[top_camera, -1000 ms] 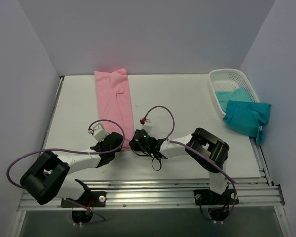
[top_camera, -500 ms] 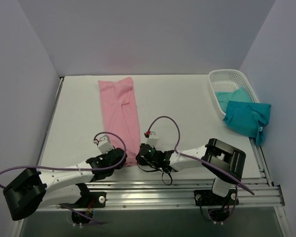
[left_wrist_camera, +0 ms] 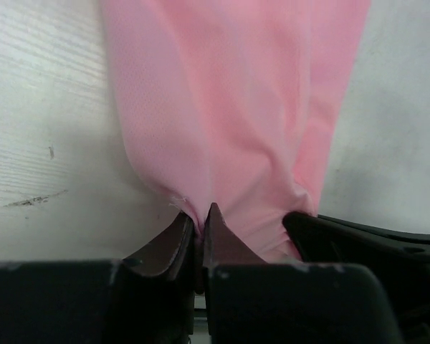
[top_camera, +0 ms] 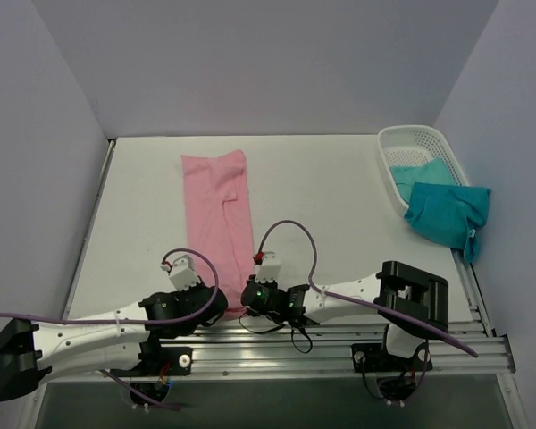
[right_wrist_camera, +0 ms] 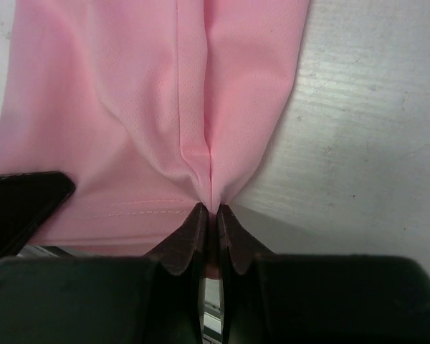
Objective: Fold and stack the t-shirts
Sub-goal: Fold the folded rectangular tshirt in 1/3 of the way
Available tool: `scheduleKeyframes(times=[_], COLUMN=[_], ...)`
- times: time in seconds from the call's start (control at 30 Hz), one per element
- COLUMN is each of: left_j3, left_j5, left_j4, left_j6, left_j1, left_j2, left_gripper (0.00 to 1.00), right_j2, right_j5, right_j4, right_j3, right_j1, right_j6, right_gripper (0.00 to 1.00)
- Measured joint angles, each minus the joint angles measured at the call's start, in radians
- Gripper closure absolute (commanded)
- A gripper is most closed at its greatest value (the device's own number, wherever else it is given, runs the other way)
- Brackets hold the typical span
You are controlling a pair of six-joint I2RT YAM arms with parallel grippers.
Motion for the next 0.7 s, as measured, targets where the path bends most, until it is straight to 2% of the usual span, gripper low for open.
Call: scheduleKeyframes(times=[0.33,0.5,0.6,0.7], left_j3=[0.145,0.211,0.256,0.288], left_j5=[-0.116,-0.177,-0.21,-0.218], left_j4=[-0.164,-0.219,-0.223,-0.203], left_j6=[0.015,0.043,0.095,0.18], left_j1=[-0.001,-0.001,0.027,0.105], left_j2=[-0.064,-0.073,-0.084,-0.097], left_gripper=[0.97,0.91,0.88,0.86], right_j2=[-0.033,-0.018,0.011,0.051], right_j5=[0.122,0.146,0.153,0.157], right_j4=[-0.164,-0.216,-0.241,-0.258], right_j3=[0.203,0.324,0.4,0.473], right_j1=[-0.006,-0.04,-0.068,-0.089], right_j6=[-0.059,-0.113,-0.139,-0.163], right_gripper=[1.0,1.0,1.0,1.0])
